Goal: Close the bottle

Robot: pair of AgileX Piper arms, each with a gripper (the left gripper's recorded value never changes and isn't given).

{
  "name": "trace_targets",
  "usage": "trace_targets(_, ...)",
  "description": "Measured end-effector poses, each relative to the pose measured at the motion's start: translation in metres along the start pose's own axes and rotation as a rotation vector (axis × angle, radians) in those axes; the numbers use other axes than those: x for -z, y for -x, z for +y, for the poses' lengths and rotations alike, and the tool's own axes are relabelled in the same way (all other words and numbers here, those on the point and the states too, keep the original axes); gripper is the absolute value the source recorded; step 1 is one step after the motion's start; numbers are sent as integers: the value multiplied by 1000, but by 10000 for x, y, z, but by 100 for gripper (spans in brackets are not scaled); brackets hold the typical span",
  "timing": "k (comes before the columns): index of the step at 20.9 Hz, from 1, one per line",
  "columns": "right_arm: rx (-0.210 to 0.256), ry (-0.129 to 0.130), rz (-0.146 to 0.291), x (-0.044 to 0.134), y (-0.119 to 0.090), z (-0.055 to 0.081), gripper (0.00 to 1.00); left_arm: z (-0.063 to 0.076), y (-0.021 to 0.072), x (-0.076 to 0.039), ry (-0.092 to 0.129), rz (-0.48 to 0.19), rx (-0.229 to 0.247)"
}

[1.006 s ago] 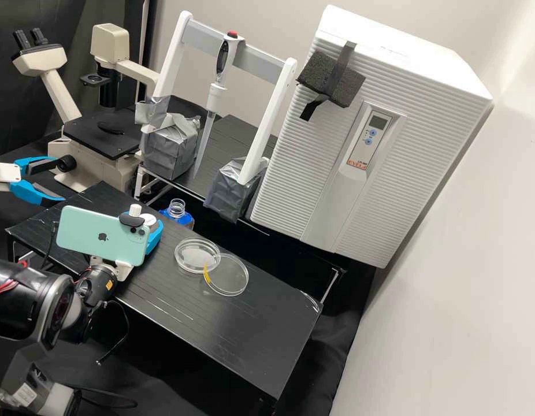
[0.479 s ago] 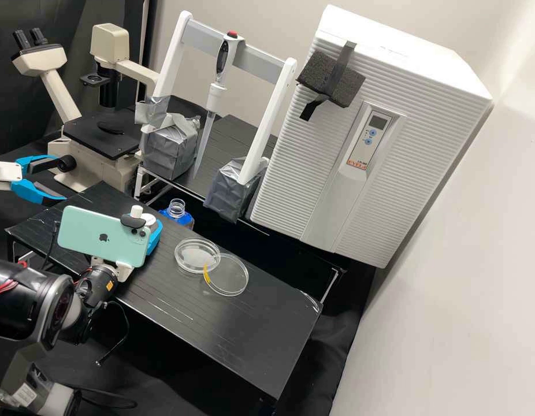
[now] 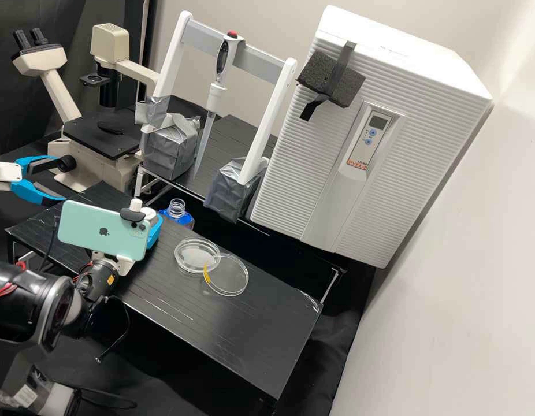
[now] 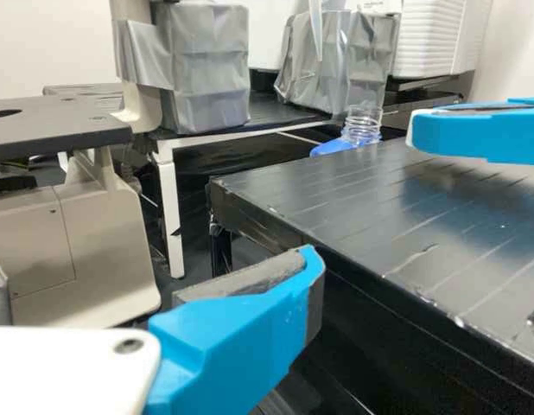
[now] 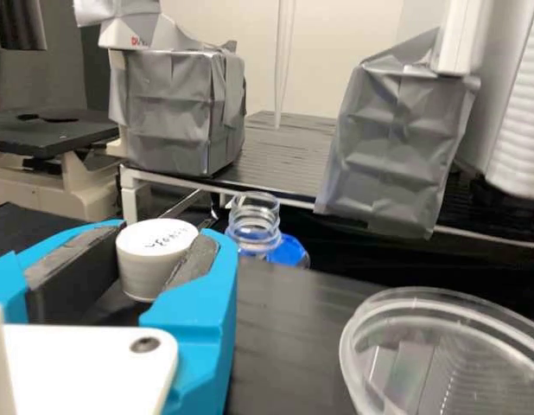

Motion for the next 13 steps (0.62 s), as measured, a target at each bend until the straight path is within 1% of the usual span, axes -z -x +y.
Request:
trace_targets(3, -5, 34, -3, 17, -122, 11, 0, 27, 52, 61, -1, 30, -12)
trace_targets(5, -10, 39, -4, 28, -192, 21, 0, 70, 122, 99, -7, 60, -30)
trace_targets(7, -31, 48, 1, 51, -241, 54, 0, 117, 189, 135, -15, 88, -49)
trace_targets(9, -45, 48, 8, 69, -272, 75, 0, 143, 238, 161, -19, 110, -61)
trace_targets(11, -56, 49, 17, 92, -296, 98, 0, 160, 256, 173, -24, 118, -67)
trace_targets(13, -69, 50, 29, 120, -318, 122, 0, 161, 260, 178, -23, 120, -67)
